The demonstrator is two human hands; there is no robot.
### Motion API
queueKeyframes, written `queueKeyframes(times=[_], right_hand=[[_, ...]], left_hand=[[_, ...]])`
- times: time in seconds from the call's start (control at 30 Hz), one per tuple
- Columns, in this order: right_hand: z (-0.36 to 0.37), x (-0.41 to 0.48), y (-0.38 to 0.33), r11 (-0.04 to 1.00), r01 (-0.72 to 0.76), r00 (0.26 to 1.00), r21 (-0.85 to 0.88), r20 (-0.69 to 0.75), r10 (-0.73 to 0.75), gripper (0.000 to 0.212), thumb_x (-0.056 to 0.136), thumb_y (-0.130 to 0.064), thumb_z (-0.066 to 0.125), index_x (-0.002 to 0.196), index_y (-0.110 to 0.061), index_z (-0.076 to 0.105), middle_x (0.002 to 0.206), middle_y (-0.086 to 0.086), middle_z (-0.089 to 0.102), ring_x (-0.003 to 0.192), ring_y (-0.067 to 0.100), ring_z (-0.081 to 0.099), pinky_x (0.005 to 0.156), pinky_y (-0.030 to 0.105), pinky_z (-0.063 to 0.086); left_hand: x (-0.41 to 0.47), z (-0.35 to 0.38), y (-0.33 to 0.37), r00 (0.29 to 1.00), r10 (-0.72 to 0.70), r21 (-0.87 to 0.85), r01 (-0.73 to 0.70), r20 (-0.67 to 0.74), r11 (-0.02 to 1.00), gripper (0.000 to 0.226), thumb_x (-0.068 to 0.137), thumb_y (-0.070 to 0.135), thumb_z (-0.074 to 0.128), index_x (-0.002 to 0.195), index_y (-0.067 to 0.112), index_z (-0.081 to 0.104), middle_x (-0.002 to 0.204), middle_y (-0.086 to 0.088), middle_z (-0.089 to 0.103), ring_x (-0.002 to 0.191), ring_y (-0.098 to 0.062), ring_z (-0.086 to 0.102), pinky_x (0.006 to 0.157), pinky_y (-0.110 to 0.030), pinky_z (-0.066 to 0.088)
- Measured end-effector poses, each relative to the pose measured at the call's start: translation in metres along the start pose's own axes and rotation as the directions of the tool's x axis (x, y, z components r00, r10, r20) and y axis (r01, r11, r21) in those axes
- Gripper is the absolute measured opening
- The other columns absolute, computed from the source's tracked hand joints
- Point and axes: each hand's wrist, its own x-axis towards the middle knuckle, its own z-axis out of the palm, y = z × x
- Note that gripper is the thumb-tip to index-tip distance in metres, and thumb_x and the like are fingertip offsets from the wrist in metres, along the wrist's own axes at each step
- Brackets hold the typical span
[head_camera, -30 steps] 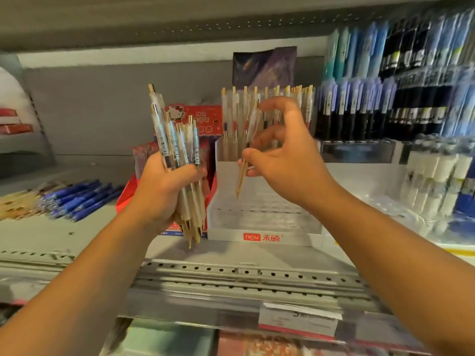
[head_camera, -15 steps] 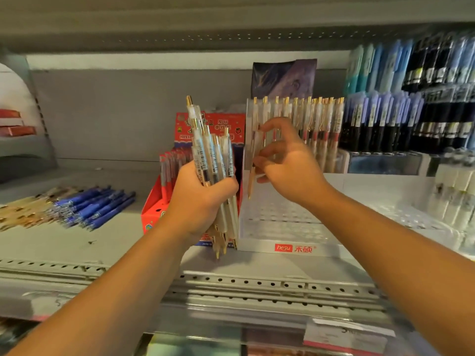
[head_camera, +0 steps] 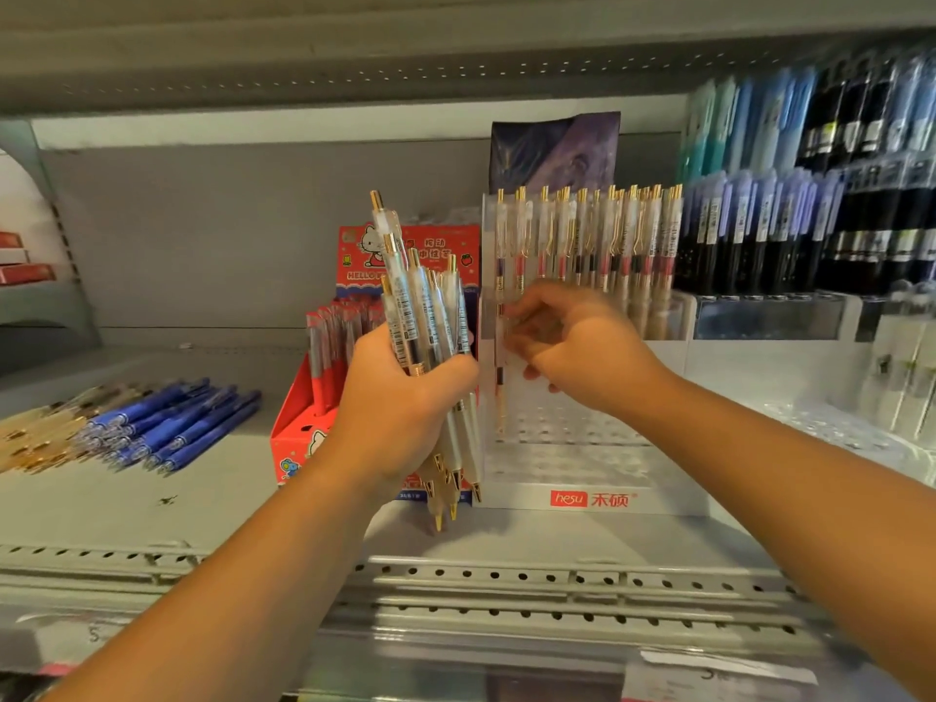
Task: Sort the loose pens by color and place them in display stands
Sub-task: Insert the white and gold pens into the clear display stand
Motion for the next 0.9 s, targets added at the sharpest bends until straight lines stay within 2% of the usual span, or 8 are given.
queueKeyframes(times=[0.13, 0.23, 0.3, 0.4, 0.53, 0.63, 0.77, 0.9], right_hand=[[-0.005, -0.003, -0.002, 0.995, 0.023, 1.0, -0.093, 0.004, -0.022, 0.021, 0.09, -0.011, 0.067, 0.095, -0.031, 0.069, 0.081, -0.022, 0.062, 0.06, -0.014, 0.058, 0.05, 0.005, 0.044], [-0.011, -0.005, -0.011, 0.982, 0.075, 0.994, -0.175, -0.063, -0.087, 0.017, 0.092, -0.022, 0.063, 0.106, -0.029, 0.071, 0.088, -0.019, 0.063, 0.072, -0.004, 0.056, 0.064, 0.011, 0.044], [-0.012, -0.008, -0.021, 0.994, 0.093, 0.992, 0.05, -0.084, -0.089, 0.014, 0.092, -0.023, 0.064, 0.105, -0.028, 0.068, 0.091, -0.009, 0.065, 0.074, 0.005, 0.06, 0.057, 0.016, 0.048], [-0.007, -0.016, -0.035, 0.915, 0.035, 0.996, 0.401, 0.058, -0.063, 0.017, 0.09, -0.018, 0.068, 0.107, -0.023, 0.068, 0.094, 0.001, 0.071, 0.078, 0.013, 0.067, 0.055, 0.026, 0.055], [0.001, -0.02, -0.037, 0.881, -0.046, 0.989, 0.471, 0.146, -0.026, 0.028, 0.084, -0.012, 0.074, 0.11, -0.018, 0.068, 0.096, -0.001, 0.072, 0.081, 0.009, 0.068, 0.057, 0.019, 0.05], [-0.006, -0.02, -0.035, 0.854, -0.096, 0.983, 0.511, 0.181, 0.002, 0.027, 0.076, -0.011, 0.077, 0.099, -0.02, 0.066, 0.084, -0.009, 0.071, 0.076, 0.008, 0.067, 0.059, 0.023, 0.05], [-0.015, -0.017, -0.035, 0.795, -0.12, 0.978, 0.595, 0.209, -0.009, 0.035, 0.066, -0.017, 0.075, 0.098, -0.012, 0.061, 0.081, -0.001, 0.069, 0.078, 0.015, 0.065, 0.071, 0.03, 0.054], [-0.02, -0.013, -0.036, 0.708, -0.115, 0.992, 0.697, 0.119, 0.044, 0.025, 0.079, -0.003, 0.071, 0.1, -0.009, 0.058, 0.091, 0.012, 0.068, 0.082, 0.026, 0.07, 0.07, 0.036, 0.059]], left_hand=[[0.0, 0.001, 0.0, 1.0, -0.014, 0.014, 0.014, -0.003, 1.0, 0.012, 0.072, 0.015, 0.063, 0.069, 0.01, 0.052, 0.061, 0.002, 0.042, 0.059, -0.015, 0.041, 0.052, -0.027, 0.036], [0.0, 0.001, 0.0, 0.999, -0.031, 0.014, 0.031, 0.008, 0.999, 0.01, 0.073, 0.018, 0.064, 0.075, 0.011, 0.057, 0.066, -0.004, 0.045, 0.063, -0.017, 0.043, 0.059, -0.033, 0.039], [0.0, 0.002, 0.001, 0.999, -0.027, -0.007, 0.027, 0.031, 1.0, 0.005, 0.074, 0.018, 0.065, 0.076, 0.023, 0.066, 0.064, 0.002, 0.052, 0.063, -0.015, 0.048, 0.058, -0.032, 0.043], [-0.001, 0.003, 0.003, 0.998, 0.003, -0.043, 0.0, 0.067, 0.999, 0.019, 0.076, 0.015, 0.064, 0.082, 0.032, 0.072, 0.066, 0.009, 0.06, 0.063, -0.011, 0.054, 0.058, -0.024, 0.047], [-0.003, 0.004, 0.005, 0.993, 0.017, -0.064, -0.009, 0.117, 0.998, 0.024, 0.081, 0.01, 0.062, 0.095, 0.025, 0.074, 0.081, 0.005, 0.073, 0.077, -0.012, 0.067, 0.068, -0.026, 0.053], [-0.005, 0.006, 0.007, 0.987, 0.004, -0.017, -0.001, 0.161, 1.0, 0.023, 0.08, 0.013, 0.063, 0.097, 0.024, 0.074, 0.088, -0.001, 0.074, 0.086, -0.02, 0.069, 0.079, -0.037, 0.056], [-0.005, 0.008, 0.007, 0.989, -0.062, -0.043, 0.068, 0.133, 0.997, 0.022, 0.074, 0.019, 0.067, 0.094, 0.027, 0.075, 0.091, -0.004, 0.075, 0.093, -0.026, 0.07, 0.087, -0.043, 0.056], [-0.005, 0.008, 0.007, 0.992, -0.063, -0.116, 0.076, 0.109, 0.99, 0.014, 0.077, 0.016, 0.061, 0.083, 0.017, 0.073, 0.077, -0.006, 0.069, 0.074, -0.023, 0.065, 0.067, -0.037, 0.056]])
